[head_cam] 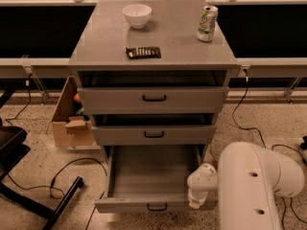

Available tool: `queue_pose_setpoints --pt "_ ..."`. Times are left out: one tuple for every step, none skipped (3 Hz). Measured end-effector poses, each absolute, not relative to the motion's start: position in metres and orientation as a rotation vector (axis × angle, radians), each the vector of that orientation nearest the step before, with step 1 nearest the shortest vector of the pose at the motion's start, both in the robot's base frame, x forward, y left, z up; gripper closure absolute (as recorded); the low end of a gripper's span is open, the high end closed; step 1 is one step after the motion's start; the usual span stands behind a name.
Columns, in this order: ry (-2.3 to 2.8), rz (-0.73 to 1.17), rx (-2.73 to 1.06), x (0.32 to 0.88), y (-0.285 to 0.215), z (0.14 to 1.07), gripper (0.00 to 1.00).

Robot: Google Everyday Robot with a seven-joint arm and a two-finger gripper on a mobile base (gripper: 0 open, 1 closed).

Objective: Open bottom drawer

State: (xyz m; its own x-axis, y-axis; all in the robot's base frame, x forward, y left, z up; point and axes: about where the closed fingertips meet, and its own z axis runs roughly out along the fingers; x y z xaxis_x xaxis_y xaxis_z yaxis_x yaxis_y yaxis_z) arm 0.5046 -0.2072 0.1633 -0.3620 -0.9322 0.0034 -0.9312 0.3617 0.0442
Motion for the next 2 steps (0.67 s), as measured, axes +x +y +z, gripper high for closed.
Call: queue_pose_setpoints --pt "-2.569 -0.054 1.758 0.5047 -0.2072 0.1633 0.81" --pt "-2.569 -0.054 1.758 0.5046 -0.2072 0.1632 0.58"
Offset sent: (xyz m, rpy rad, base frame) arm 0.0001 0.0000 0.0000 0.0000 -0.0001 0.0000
